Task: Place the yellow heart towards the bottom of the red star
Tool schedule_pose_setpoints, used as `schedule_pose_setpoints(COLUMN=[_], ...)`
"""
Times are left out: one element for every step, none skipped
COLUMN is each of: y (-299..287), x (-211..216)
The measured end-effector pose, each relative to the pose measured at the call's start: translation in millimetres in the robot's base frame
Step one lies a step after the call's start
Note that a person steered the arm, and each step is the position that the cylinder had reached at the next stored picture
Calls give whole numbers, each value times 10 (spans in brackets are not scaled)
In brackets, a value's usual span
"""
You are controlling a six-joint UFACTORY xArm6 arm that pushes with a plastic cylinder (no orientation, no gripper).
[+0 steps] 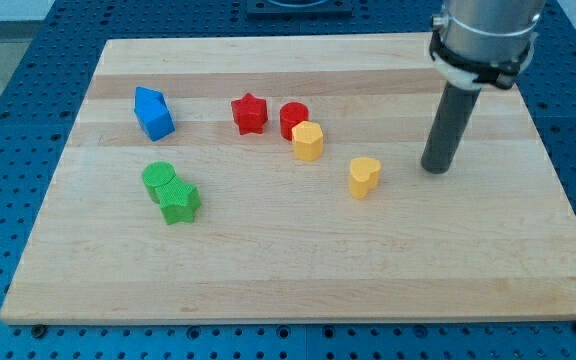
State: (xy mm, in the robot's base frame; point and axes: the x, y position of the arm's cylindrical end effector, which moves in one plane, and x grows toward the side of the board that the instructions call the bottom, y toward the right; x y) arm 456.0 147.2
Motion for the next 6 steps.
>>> schedule_pose_setpoints(y=[-628,-1149,-956,-776,-1225,-1912], x=[21,21,22,192,285,207])
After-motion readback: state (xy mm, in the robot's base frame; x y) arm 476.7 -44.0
